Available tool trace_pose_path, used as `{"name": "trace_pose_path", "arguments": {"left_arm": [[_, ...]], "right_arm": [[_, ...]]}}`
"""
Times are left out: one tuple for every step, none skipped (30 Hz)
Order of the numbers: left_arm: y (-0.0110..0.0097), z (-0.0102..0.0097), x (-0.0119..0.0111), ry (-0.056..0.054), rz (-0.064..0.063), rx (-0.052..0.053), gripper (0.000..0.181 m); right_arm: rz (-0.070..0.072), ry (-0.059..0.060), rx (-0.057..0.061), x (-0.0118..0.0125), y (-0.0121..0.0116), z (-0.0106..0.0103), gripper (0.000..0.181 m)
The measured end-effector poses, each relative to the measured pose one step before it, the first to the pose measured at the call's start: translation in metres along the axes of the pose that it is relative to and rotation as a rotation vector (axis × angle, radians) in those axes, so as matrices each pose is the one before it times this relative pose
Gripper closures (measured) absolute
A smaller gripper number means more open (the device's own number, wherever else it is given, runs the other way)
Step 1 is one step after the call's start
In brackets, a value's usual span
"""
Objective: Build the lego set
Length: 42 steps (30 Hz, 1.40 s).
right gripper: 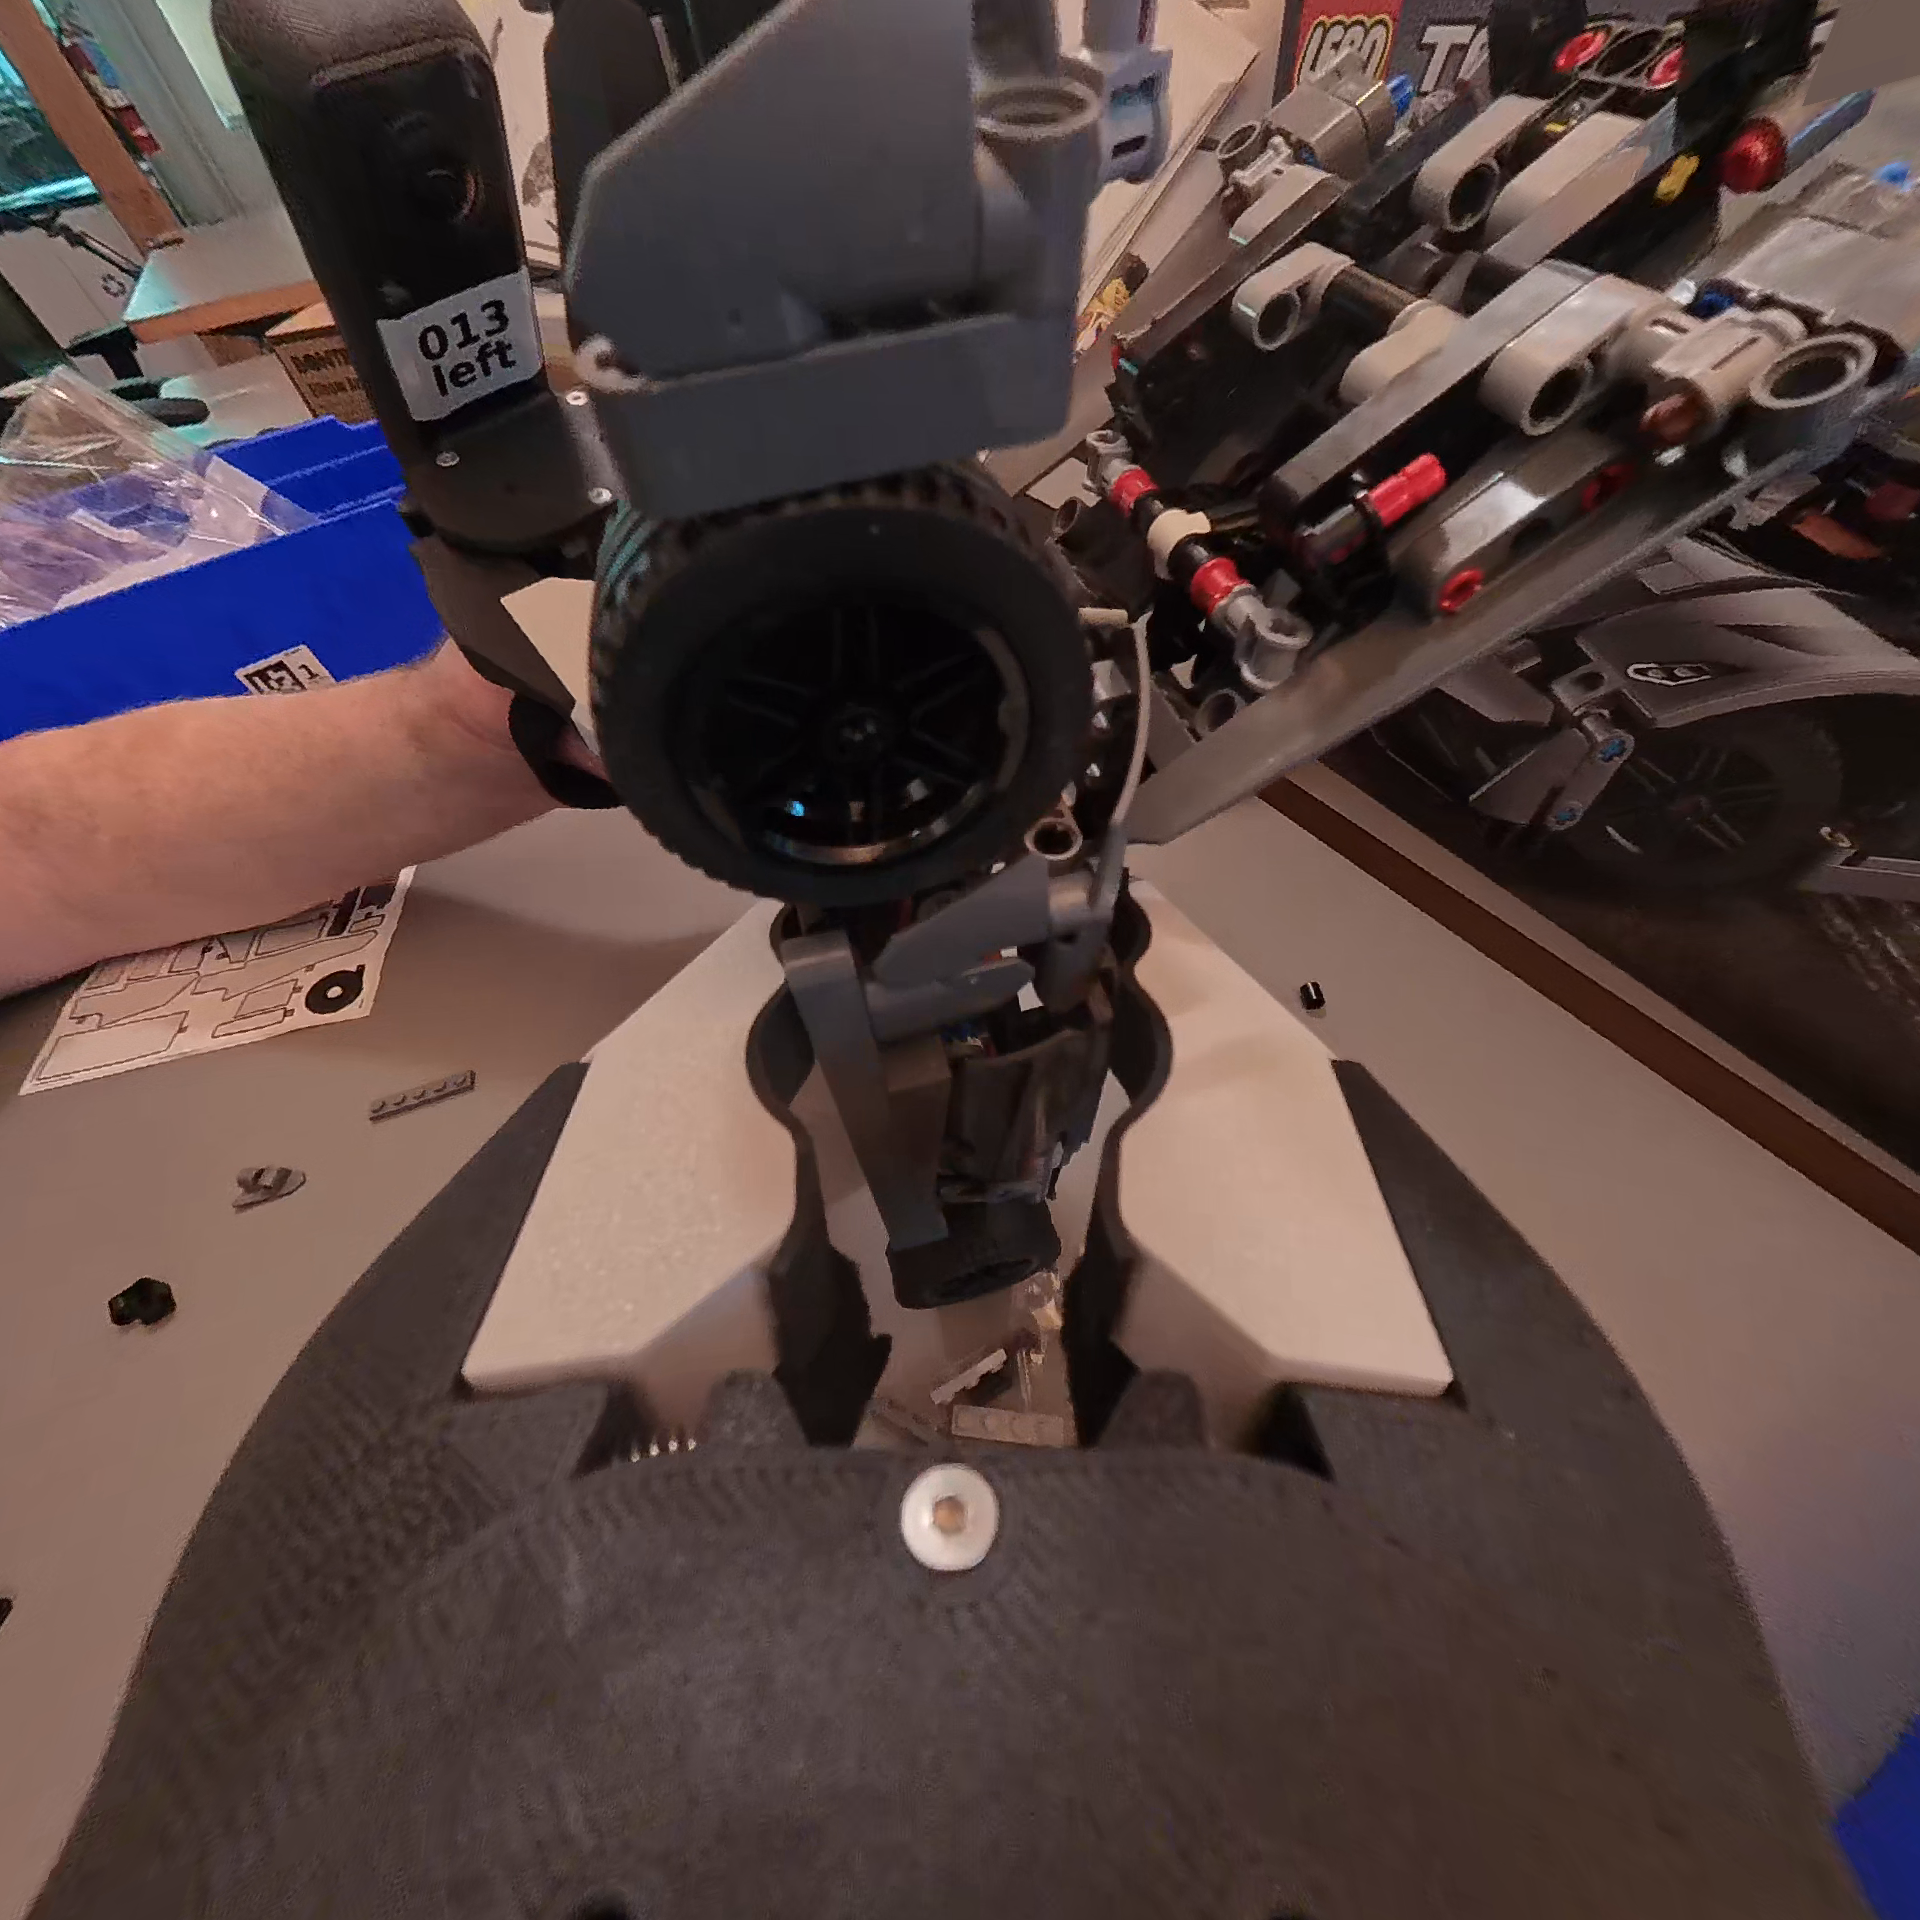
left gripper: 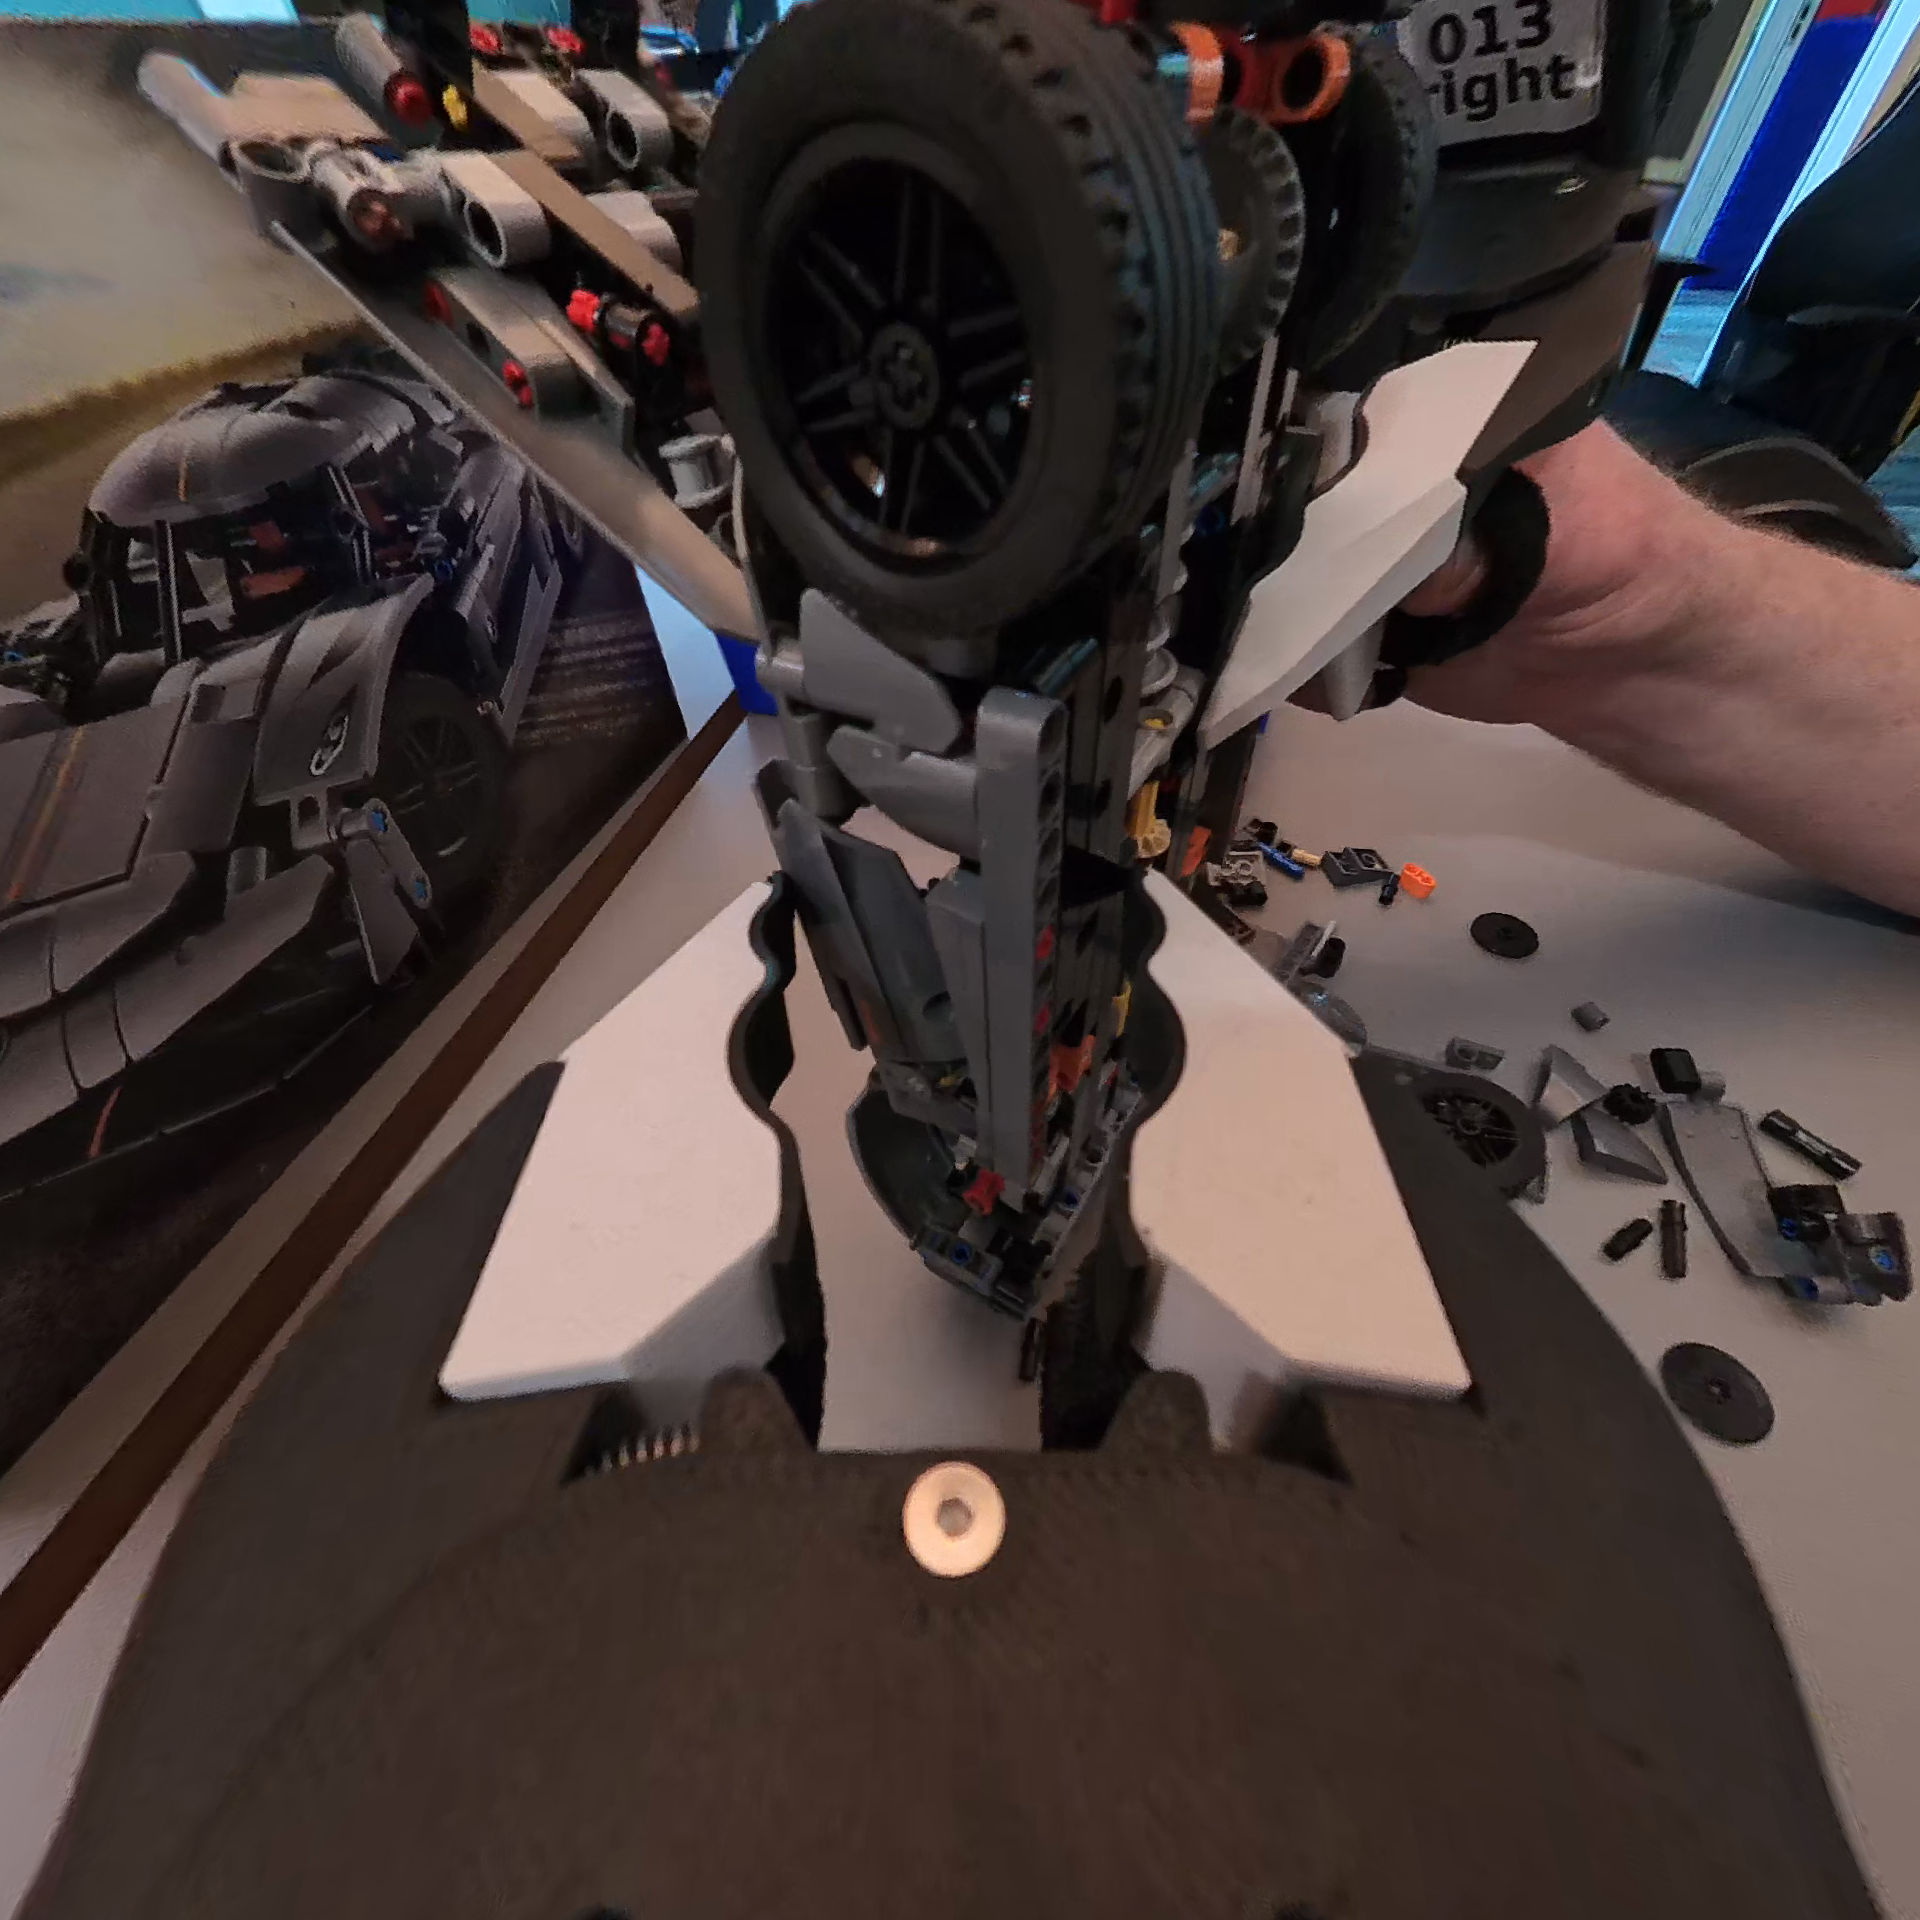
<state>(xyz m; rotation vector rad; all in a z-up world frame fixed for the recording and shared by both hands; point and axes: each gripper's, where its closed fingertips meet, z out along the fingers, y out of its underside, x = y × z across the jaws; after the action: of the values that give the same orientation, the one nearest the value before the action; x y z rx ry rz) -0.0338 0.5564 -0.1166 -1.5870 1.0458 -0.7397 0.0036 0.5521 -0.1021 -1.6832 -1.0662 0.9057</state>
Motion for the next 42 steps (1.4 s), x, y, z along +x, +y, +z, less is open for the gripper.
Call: {"name": "trace_pose_path", "arguments": {"left_arm": [[-0.00148, -0.00132, 0.0001, 0.0011, 0.0128, 0.002, 0.119], [-0.00327, -0.00223, 0.00071, 0.0064, 0.0102, 0.0128, 0.117], [-0.00492, -0.00357, -0.00066, -0.0022, 0.0067, 0.0237, 0.116], [-0.00662, -0.00424, -0.00067, -0.0051, 0.0073, 0.0307, 0.117], [-0.0061, -0.00354, 0.00029, -0.0042, 0.0102, 0.0234, 0.117], [-0.0053, -0.00263, -0.00083, -0.0191, 0.014, 0.0171, 0.117], [-0.00454, -0.00178, -0.00075, -0.0268, 0.0214, 0.0146, 0.118], [-0.00433, -0.00087, 0.00035, -0.0256, 0.025, 0.0157, 0.118], [-0.00337, -0.0002, -0.00169, -0.04, 0.0191, 0.0107, 0.118], [-0.00184, 0.00077, -0.00307, -0.0495, 0.0155, 0.0025, 0.118], [0.00052, 0.00221, -0.00114, -0.0345, 0.0169, -0.0128, 0.118], [0.00191, 0.00275, 0.00102, -0.0202, 0.0151, -0.0198, 0.118], [0.00124, 0.00194, -0.00182, -0.0388, 0.012, -0.0127, 0.119], [0.00028, 0.00086, -0.00147, -0.033, 0.0063, -0.0056, 0.119], [-0.00247, -0.00084, -0.00085, -0.0229, 0.0008, 0.0134, 0.121], [-0.00182, -0.00126, -0.00169, -0.0211, -0.0014, 0.0096, 0.124], [-0.00006, -0.00015, -0.00084, -0.0097, -0.0055, -0.0036, 0.125], [0.00076, 0.0003, -0.00147, -0.0139, -0.0091, -0.0117, 0.126], [-0.00036, -0.00006, -0.00054, -0.0071, -0.0047, -0.0021, 0.127], [-0.00004, -0.00021, -0.00086, -0.0076, -0.0069, 0.001, 0.127], [0.00039, -0.00008, -0.0008, -0.0107, -0.008, 0.0031, 0.128], [-0.00003, 0.00025, -0.00053, -0.0115, -0.0068, 0.0051, 0.129], [-0.00037, 0.00011, 0.00013, -0.0063, -0.0042, 0.0074, 0.129], [-0.00032, -0.00007, 0.00013, -0.0018, -0.0039, 0.0067, 0.129], [0.00017, 0.00002, 0.00004, -0.0009, -0.0078, 0.0054, 0.128], [0.00015, 0.00003, -0.00005, -0.0001, -0.0121, 0.0063, 0.129], [0.00007, -0.00007, -0.00013, -0.0015, -0.0064, 0.0053, 0.129], [-0.00014, -0.00019, -0.00009, -0.0028, -0.0002, 0.0044, 0.129], [0.00001, -0.00043, 0.00013, 0.0009, -0.0089, 0.0024, 0.129], [-0.00015, -0.00011, 0.00049, 0.0015, -0.0079, 0.0022, 0.129], [-0.00023, -0.00012, 0.00036, -0.0034, 0.0049, 0.003, 0.129], [0.00002, -0.00018, 0.0001, -0.0034, -0.0003, 0.0028, 0.129], [0.00008, 0.00008, 0.00032, 0.0036, -0.0137, 0.0031, 0.129], [-0.00004, -0.00008, 0.00041, 0.0001, 0.0042, 0.0023, 0.129], [-0.00052, -0.00036, 0.00064, -0.0053, 0.0186, 0.003, 0.129], [-0.00029, -0.00039, 0.0005, -0.0019, 0.0019, 0.0023, 0.129], [-0.00004, -0.0003, 0.00026, 0.0023, -0.0059, 0.0024, 0.129], [0.00003, -0.00045, -0.00008, 0.0049, 0.0022, 0.0021, 0.128], [-0.00008, -0.00083, 0.00005, 0.0083, 0.006, 0.0038, 0.129], [0.00009, -0.00086, -0.0001, 0.007, 0.004, 0.0034, 0.129], [-0.00011, -0.00129, 0.00011, 0.0052, 0.0108, 0.0049, 0.129], [-0.00012, -0.00121, 0.00017, 0.0083, 0.0144, 0.003, 0.129]], "right_arm": [[0.0017, -0.0004, 0.0018, 0.00051, 0.00015, -0.00038, 0.127], [0.0014, 0.002, 0.0009, 0.00065, 0.00003, -0.00026, 0.127], [0.0028, 0.0067, 0.0009, 0.00091, -0.00009, -0.00009, 0.127], [0.0053, 0.008, 0.0002, 0.00103, 0.0, 0.00014, 0.127], [0.0017, 0.0056, -0.0001, 0.00039, -0.00008, 0.0004, 0.128], [-0.0021, 0.0038, 0.0003, -0.00011, -0.00015, 0.00033, 0.128], [-0.0025, 0.0027, 0.0005, -0.00029, -0.00013, 0.00021, 0.128], [-0.0017, 0.0017, 0.0009, -0.0006, -0.00028, 0.00051, 0.128], [-0.0009, 0.0024, 0.002, -0.001, -0.0004, 0.00063, 0.128], [-0.0022, 0.007, 0.0024, -0.00079, -0.00047, 0.00087, 0.127], [-0.0018, 0.0107, 0.0016, -0.00075, -0.00048, 0.00101, 0.127], [0.0001, 0.0109, -0.0011, -0.00084, -0.00043, 0.00083, 0.127], [0.0003, 0.0109, -0.0028, -0.00063, -0.00012, 0.0007, 0.127], [-0.0017, 0.0076, -0.0037, -0.00078, 0.00003, 0.00048, 0.127], [-0.0012, -0.0011, -0.0043, -0.00127, 0.00032, 0.00053, 0.127], [-0.0007, -0.0022, -0.0012, -0.00099, 0.00028, 0.0004, 0.128], [-0.0038, 0.0054, -0.0003, -0.00009, 0.00004, 0.00024, 0.128], [-0.0081, 0.0115, -0.005, 0.00035, 0.00046, 0.00041, 0.128], [-0.009, 0.0109, -0.0059, 0.00011, 0.00061, 0.00057, 0.128], [-0.0054, 0.0068, -0.0027, -0.00018, 0.00035, 0.00042, 0.128], [-0.002, 0.005, -0.0009, -0.00004, 0.0002, 0.00044, 0.128], [-0.003, 0.0064, -0.002, 0.00013, 0.00029, 0.00053, 0.128], [-0.0049, 0.0053, -0.0024, 0.0001, 0.00033, 0.00025, 0.128], [-0.0023, 0.0022, -0.0008, -0.00007, 0.00004, -0.00013, 0.128], [-0.0004, 0.0016, 0.0006, -0.0001, -0.00008, 0.00008, 0.128], [-0.0025, 0.0024, 0.0012, -0.00034, -0.00009, 0.00024, 0.129], [-0.0024, 0.0017, 0.0015, -0.00031, -0.00001, 0.00049, 0.129], [0.0008, -0.0004, 0.0008, -0.00034, 0.00001, 0.00033, 0.129], [-0.0001, -0.0027, -0.0011, -0.00055, 0.00023, 0.00032, 0.129], [-0.0012, -0.0036, -0.0029, -0.00056, 0.00041, 0.00008, 0.128], [0.0001, -0.0024, -0.0008, -0.00047, 0.0002, 0.00002, 0.128], [-0.0005, -0.0005, 0.0007, -0.00029, 0.00026, 0.00027, 0.128], [-0.0015, 0.0003, -0.0017, -0.00003, 0.00019, 0.00001, 0.128], [-0.0033, 0.0008, -0.0041, -0.00003, 0.00011, -0.00017, 0.128], [-0.0054, 0.0017, -0.0025, -0.00028, 0.00009, -0.00028, 0.128], [-0.0035, 0.0006, 0.0007, -0.00025, -0.00002, -0.00012, 0.128], [-0.0016, -0.0014, 0.0016, -0.00022, 0.00002, 0.00002, 0.128], [-0.0035, -0.0024, 0.0007, -0.00045, -0.00011, 0.00009, 0.128], [-0.0076, -0.0004, 0.0001, -0.00064, -0.00021, -0.00005, 0.128], [-0.009, 0.0018, -0.0004, -0.00081, -0.00023, 0.00016, 0.128], [-0.0094, 0.0014, -0.0021, -0.00107, -0.00019, 0.00022, 0.128], [-0.0093, 0.0003, -0.0038, -0.00108, -0.00004, 0.00001, 0.127]]}}
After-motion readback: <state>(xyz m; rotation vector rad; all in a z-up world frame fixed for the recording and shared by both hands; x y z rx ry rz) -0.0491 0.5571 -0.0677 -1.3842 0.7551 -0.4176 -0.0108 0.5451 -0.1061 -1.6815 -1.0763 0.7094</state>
